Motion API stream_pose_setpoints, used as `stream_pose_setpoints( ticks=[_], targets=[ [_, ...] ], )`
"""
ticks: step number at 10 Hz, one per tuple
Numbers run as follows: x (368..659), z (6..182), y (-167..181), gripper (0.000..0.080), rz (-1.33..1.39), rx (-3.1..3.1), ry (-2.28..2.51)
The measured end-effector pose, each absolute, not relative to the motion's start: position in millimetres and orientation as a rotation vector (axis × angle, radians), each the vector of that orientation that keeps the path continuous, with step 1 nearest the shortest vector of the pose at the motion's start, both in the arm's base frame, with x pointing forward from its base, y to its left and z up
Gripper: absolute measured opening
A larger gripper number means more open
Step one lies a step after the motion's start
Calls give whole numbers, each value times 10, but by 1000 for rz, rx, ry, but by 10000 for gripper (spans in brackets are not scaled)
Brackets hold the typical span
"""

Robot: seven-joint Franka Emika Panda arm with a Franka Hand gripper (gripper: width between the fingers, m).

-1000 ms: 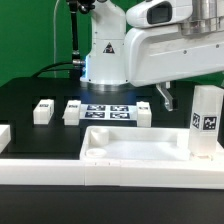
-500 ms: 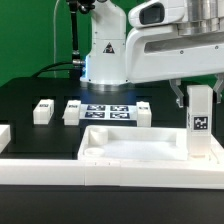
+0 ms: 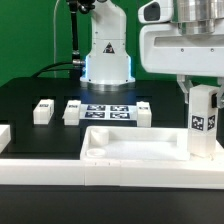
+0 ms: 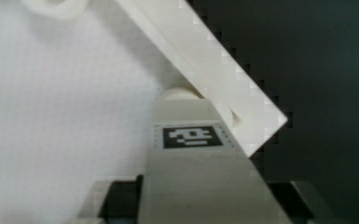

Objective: Assemble desk

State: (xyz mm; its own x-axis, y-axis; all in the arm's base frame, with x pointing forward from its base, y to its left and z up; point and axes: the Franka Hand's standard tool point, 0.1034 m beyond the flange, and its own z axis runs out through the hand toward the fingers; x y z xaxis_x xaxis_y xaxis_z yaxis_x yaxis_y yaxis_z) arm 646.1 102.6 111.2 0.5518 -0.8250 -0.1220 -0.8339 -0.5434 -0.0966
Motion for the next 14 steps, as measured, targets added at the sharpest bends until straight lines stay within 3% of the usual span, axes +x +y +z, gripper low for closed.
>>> stream_pose_setpoints(
  ticks=[3, 6, 7, 8, 9, 10, 14],
  targets=[
    [6484, 1108, 1027, 290, 129, -2230, 1988],
    [6481, 1108, 1037, 290, 139, -2225, 1990],
    [6484, 1110, 1037, 400, 135, -2237, 1975],
    [6486, 1110, 1014, 400, 103, -2445, 1708],
    [6478, 1108, 1038, 545, 87, -2580, 1484],
    [6459, 1108, 1091, 627, 86, -2647, 1356],
    [6462, 1106, 1063, 648, 52, -2798, 1004]
  ],
)
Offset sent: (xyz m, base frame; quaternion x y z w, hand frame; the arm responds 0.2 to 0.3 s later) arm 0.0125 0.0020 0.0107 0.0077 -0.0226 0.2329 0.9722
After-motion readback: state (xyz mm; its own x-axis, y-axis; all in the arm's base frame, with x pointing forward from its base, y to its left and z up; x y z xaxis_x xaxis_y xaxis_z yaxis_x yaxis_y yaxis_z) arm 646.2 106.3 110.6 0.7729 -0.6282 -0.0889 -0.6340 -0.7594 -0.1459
